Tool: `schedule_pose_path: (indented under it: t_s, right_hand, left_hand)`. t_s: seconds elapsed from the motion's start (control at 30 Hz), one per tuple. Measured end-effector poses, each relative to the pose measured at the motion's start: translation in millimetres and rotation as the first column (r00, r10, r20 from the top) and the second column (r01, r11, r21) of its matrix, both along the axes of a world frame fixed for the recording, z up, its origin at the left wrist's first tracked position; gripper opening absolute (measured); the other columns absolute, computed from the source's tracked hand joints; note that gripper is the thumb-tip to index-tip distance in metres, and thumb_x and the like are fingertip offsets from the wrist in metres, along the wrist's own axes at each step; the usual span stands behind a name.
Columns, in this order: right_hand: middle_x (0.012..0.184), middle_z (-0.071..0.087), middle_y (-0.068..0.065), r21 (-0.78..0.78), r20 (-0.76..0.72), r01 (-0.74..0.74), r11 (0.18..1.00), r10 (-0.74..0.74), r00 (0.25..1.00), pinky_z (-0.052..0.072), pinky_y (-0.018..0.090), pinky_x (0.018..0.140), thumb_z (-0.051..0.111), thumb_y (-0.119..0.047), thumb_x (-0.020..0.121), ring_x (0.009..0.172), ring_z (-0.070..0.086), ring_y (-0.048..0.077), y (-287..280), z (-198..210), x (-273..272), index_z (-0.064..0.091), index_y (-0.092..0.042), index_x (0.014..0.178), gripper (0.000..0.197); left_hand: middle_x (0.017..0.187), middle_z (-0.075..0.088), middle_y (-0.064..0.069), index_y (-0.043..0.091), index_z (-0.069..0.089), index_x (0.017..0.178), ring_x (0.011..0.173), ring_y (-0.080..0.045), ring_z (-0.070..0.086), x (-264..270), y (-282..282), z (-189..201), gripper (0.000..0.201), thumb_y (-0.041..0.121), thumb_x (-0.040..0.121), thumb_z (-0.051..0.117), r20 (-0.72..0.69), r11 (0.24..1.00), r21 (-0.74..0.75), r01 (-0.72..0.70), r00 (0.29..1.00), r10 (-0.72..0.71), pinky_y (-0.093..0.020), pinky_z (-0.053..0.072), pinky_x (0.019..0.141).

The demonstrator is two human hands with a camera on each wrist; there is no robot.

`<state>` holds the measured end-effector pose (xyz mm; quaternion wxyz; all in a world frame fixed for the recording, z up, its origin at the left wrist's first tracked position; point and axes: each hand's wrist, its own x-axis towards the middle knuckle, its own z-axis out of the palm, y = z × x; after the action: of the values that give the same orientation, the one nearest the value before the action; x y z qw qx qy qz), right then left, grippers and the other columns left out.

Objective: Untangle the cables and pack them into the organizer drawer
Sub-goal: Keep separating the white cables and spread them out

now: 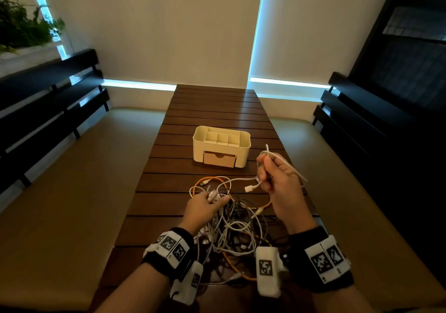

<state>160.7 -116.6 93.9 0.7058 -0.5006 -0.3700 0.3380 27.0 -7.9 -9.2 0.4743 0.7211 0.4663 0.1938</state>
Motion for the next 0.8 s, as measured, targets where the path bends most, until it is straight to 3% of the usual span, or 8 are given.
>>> schedule_pose_path:
  t_s: [0.2,0.37,0.43,0.47,0.57,0.67,0.7,0.8]
  right_hand:
    - [0.061,0.054,-0.001,-0.421,0.283,-0.032,0.906,0.165,0.945,0.034,0.015,0.045,0.043,-0.014,0.098,0.049,0.041,0.008,4,-30,-3,0.061,-0.015,0.085,0.023]
    - [0.089,0.057,0.013,-0.296,0.456,0.358,0.885,-0.199,0.867,0.041,0.020,0.053,0.039,-0.022,0.099,0.068,0.052,0.017,28,-48,-19,0.057,-0.022,0.091,0.019]
    - [0.084,0.057,0.010,-0.254,0.471,0.339,0.906,-0.191,0.862,0.042,0.025,0.054,0.038,-0.023,0.099,0.066,0.051,0.018,36,-49,-34,0.055,-0.023,0.090,0.020]
    - [0.084,0.058,0.009,-0.318,0.592,0.224,0.921,0.008,0.806,0.044,0.030,0.059,0.037,-0.021,0.100,0.070,0.054,0.020,37,-46,-43,0.057,-0.019,0.096,0.020]
    - [0.122,0.058,0.018,-0.744,0.644,-0.011,0.668,0.720,0.258,0.043,0.039,0.097,0.040,-0.014,0.097,0.114,0.053,0.031,39,-47,-61,0.056,-0.004,0.123,0.032]
    - [0.134,0.052,0.017,-0.867,0.497,0.053,0.496,0.868,0.016,0.036,0.039,0.104,0.041,-0.016,0.098,0.125,0.045,0.031,33,-63,-64,0.054,-0.003,0.128,0.036]
    - [0.127,0.057,0.017,-0.859,0.512,0.030,0.512,0.853,0.107,0.042,0.036,0.097,0.044,-0.018,0.097,0.118,0.051,0.031,31,-70,-61,0.059,-0.003,0.122,0.033]
    - [0.101,0.067,0.007,-0.755,0.473,-0.014,0.656,0.558,0.682,0.049,0.017,0.064,0.050,-0.017,0.094,0.079,0.063,0.015,23,-80,-43,0.068,-0.013,0.108,0.023]
  left_hand:
    - [0.083,0.057,0.008,0.013,0.062,0.092,0.074,-0.009,0.058,-14,8,46,0.032,0.026,0.070,0.081,0.414,0.980,-0.128,-0.151,0.890,0.191,-0.026,0.051,0.068]
    - [0.065,0.045,0.002,0.016,0.048,0.068,0.054,-0.005,0.040,-15,9,77,0.025,0.015,0.086,0.065,0.765,0.893,-0.030,-0.450,0.564,0.310,-0.018,0.040,0.054]
    - [0.062,0.041,0.002,0.015,0.039,0.064,0.050,0.000,0.040,-15,3,84,0.035,0.011,0.086,0.065,0.787,0.873,0.159,-0.461,0.593,0.170,-0.009,0.041,0.058]
    - [0.061,0.042,0.001,0.014,0.038,0.062,0.051,0.002,0.042,-14,2,84,0.037,0.014,0.084,0.068,0.739,0.892,0.242,-0.381,0.668,0.085,-0.007,0.043,0.063]
    - [0.078,0.062,-0.004,0.012,0.060,0.076,0.074,-0.007,0.060,-16,6,78,0.038,0.046,0.071,0.075,0.190,0.941,0.201,0.272,0.932,-0.309,-0.025,0.052,0.076]
    - [0.077,0.061,0.009,0.028,0.063,0.073,0.074,-0.005,0.058,-19,7,63,0.022,0.047,0.074,0.074,-0.218,0.829,-0.018,0.559,0.807,-0.549,-0.021,0.043,0.064]
    - [0.069,0.057,0.011,0.031,0.059,0.065,0.066,-0.003,0.053,-21,10,56,0.023,0.044,0.076,0.073,-0.294,0.854,0.035,0.520,0.822,-0.488,-0.019,0.038,0.057]
    - [0.067,0.055,0.006,0.024,0.060,0.068,0.067,-0.011,0.054,-31,25,35,0.021,0.037,0.084,0.065,-0.572,0.909,0.244,0.337,0.807,-0.146,-0.023,0.037,0.055]
